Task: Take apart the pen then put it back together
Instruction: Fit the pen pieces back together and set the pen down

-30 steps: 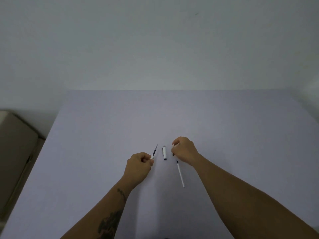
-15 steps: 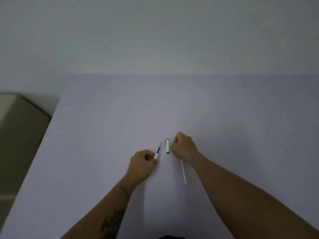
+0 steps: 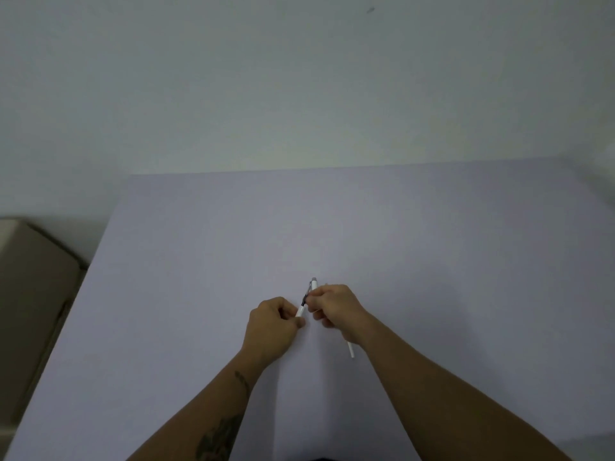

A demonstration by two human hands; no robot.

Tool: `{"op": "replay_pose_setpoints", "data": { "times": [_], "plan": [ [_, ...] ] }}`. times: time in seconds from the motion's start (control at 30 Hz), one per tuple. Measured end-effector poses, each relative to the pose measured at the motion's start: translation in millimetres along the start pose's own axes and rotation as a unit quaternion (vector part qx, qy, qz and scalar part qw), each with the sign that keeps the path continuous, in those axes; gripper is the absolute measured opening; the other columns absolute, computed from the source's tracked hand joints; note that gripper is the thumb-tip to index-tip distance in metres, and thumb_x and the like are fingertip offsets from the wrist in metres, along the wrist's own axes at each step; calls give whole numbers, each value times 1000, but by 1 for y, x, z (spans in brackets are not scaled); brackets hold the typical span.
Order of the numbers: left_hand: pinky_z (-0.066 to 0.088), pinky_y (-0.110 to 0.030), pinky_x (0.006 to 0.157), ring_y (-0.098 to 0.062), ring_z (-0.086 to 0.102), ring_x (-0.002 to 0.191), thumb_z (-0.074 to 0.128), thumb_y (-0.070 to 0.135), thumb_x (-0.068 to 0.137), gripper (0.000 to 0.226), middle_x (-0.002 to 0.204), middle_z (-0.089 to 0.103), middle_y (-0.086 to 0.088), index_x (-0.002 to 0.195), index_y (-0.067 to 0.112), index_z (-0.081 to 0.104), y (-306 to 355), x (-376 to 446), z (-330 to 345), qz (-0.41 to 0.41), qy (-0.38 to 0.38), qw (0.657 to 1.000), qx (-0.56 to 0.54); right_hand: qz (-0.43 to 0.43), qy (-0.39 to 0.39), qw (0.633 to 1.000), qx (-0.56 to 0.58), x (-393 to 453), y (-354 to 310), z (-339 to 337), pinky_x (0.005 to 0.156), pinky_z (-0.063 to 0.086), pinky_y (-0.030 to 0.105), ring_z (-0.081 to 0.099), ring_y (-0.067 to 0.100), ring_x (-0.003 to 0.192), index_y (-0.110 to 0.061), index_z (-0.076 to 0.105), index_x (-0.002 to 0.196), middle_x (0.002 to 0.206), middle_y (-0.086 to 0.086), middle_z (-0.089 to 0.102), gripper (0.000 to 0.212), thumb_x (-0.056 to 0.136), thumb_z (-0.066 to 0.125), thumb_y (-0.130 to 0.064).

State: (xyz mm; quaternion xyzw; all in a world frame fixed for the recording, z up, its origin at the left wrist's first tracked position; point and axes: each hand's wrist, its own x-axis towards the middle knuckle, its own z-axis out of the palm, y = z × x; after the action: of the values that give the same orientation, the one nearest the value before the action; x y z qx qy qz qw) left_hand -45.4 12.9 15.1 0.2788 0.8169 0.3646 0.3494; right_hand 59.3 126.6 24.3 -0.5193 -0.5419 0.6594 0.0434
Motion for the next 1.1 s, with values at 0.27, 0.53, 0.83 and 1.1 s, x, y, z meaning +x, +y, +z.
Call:
{"op": "replay_pose_setpoints", "data": {
  "times": [0.27,0.53,0.83,1.1],
  "plan": [
    [61,-41,59,-14,61,55,80,18,73,12,62,66,3,70,21,69,6,-9,-11,30,-8,1000,7,-33,45,998,41,-19,-10,6,48,44,20,57,11,55,-11,71,76,69,2,69,9,83,66,-9],
    [46,-25,53,-13,56,57,67,15,84,12,73,70,-6,74,22,68,-1,-9,-10,16,-15,1000,-1,-81,179,949,-247,-8,-21,-52,64,54,34,67,28,69,-3,65,67,72,11,71,18,80,58,-14],
    [53,-33,61,-16,57,62,63,18,87,12,78,70,-9,77,22,69,-14,-4,-3,-1,-50,999,11,-6,189,900,-394,10,37,-46,69,47,29,66,35,92,-12,54,82,97,14,63,9,77,58,-19],
    [51,-33,62,-16,56,63,62,16,87,12,81,71,-13,77,18,69,-16,-5,8,-1,-71,997,20,-50,212,887,-408,6,48,-41,69,42,30,65,35,93,-13,60,89,100,12,65,17,83,56,-29]
  ]
}}
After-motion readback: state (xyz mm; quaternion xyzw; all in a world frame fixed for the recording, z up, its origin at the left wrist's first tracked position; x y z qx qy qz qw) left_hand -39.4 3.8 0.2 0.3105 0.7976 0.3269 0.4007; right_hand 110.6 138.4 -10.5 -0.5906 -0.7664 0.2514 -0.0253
